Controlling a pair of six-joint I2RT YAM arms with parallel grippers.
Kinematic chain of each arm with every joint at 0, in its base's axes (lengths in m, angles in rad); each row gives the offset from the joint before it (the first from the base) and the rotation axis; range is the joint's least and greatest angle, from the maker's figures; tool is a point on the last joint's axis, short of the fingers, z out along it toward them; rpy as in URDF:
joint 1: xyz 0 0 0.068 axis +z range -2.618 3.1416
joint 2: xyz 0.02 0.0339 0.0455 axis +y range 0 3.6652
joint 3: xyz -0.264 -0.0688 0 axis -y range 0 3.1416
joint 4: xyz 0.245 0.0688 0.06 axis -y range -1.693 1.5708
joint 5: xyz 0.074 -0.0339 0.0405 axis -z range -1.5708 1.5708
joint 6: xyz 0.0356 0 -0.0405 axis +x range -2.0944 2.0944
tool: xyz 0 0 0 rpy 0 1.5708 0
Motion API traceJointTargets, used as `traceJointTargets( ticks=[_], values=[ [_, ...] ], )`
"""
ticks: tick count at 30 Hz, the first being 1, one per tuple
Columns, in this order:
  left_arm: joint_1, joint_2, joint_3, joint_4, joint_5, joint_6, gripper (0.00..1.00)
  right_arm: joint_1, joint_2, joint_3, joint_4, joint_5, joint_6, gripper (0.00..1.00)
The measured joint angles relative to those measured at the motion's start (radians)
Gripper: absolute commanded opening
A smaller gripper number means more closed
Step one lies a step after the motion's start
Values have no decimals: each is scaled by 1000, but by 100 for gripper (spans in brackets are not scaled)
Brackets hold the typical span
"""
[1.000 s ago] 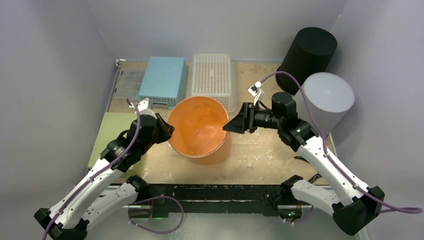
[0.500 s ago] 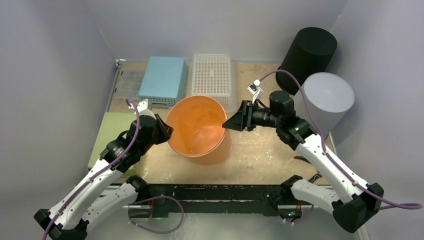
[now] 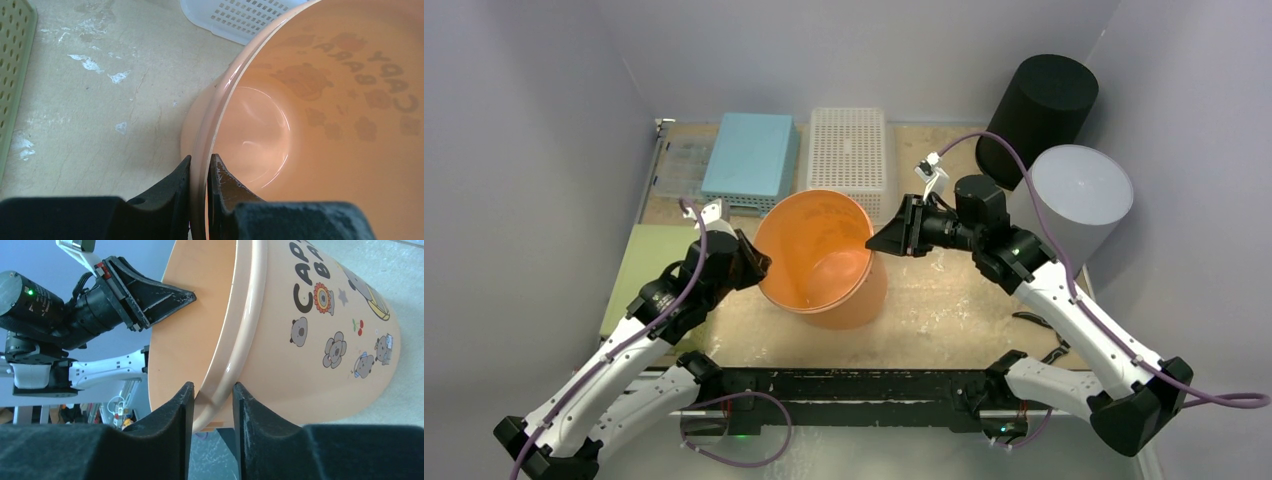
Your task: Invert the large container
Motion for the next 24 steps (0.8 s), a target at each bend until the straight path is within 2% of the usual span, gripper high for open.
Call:
traceJointTargets(
  ticks=[7, 11, 19, 24],
  values=[
    [4, 1, -6, 2, 9, 4, 15, 18, 3, 22, -30, 48, 6, 18],
    [5, 1, -17, 15, 29, 7, 26, 21, 0, 30, -37, 73, 12, 13],
    [3, -3, -18, 57, 110, 5, 58, 32, -9, 73, -114, 153, 21, 4],
    [2, -24, -18, 90, 145, 3, 69, 34, -27, 93, -162, 203, 21, 1]
  ],
)
